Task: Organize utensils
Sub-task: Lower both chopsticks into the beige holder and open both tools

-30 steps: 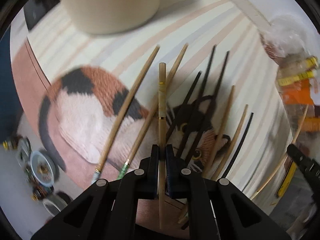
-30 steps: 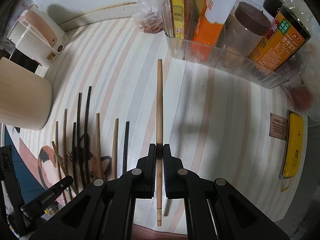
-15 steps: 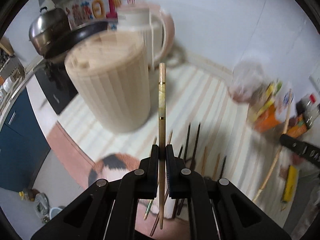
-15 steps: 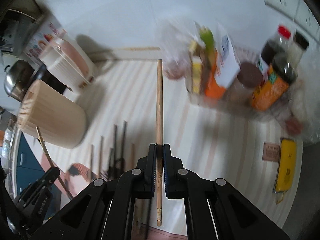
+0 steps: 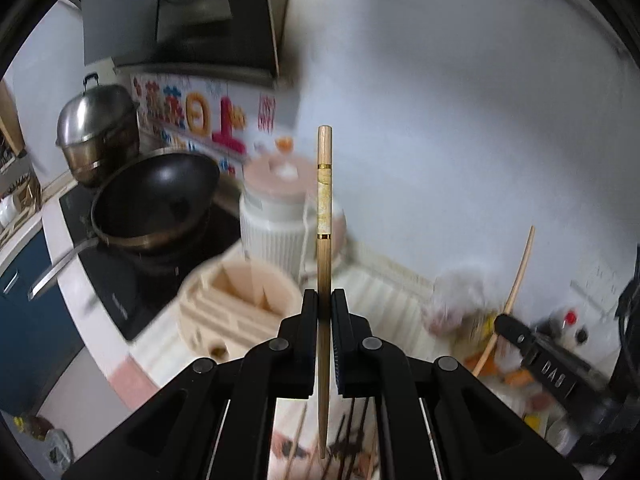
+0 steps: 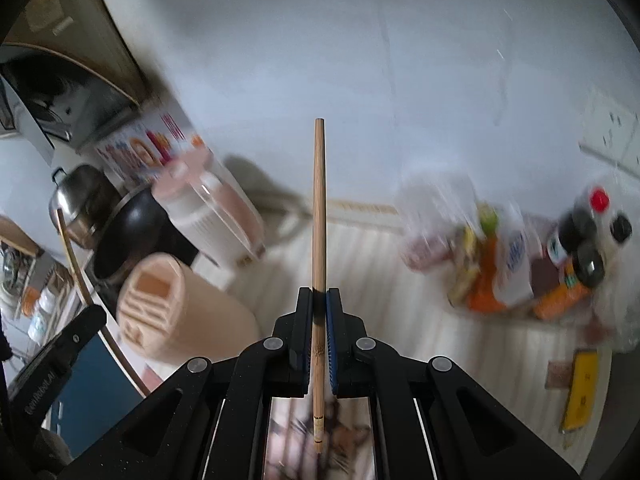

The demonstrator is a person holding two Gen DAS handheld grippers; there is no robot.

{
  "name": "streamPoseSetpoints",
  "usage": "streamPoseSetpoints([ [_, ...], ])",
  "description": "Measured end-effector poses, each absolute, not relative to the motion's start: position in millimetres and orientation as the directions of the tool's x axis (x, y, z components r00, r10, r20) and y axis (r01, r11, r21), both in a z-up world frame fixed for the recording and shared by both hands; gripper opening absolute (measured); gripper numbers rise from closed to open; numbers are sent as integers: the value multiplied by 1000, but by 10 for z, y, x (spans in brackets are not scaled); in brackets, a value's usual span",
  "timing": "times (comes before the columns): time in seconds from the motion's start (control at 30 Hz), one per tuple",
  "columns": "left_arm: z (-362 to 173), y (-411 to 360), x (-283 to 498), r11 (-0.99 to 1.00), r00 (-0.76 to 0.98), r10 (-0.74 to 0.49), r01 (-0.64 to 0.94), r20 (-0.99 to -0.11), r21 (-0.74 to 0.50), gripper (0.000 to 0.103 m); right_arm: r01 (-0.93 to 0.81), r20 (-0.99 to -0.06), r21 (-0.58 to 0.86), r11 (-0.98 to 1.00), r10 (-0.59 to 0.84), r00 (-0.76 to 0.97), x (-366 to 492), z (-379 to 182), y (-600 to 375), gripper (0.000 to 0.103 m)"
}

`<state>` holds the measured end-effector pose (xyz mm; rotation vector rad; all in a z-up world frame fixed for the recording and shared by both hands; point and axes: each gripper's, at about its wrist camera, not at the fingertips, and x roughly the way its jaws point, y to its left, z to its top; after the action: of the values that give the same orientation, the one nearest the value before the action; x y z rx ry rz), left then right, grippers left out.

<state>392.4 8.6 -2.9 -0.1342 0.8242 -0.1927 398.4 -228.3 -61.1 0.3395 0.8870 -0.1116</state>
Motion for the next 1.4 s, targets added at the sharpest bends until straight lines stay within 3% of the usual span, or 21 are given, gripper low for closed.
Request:
streamPoseSetpoints([
  [0.27, 400, 457, 4457, 977, 735, -208, 124, -645, -174, 4, 211, -702, 296, 932, 63, 709, 4541, -260, -1779, 7],
  [0.53, 268, 700, 4904, 975, 741, -214, 127, -636, -181, 4, 209, -638, 345, 915, 65, 767, 4997, -269, -1326, 7],
  [1.4, -368, 945, 5411, 965, 667, -240, 88, -705, -245, 4, 190, -658, 366, 911, 109, 745, 5467, -893, -932, 7],
])
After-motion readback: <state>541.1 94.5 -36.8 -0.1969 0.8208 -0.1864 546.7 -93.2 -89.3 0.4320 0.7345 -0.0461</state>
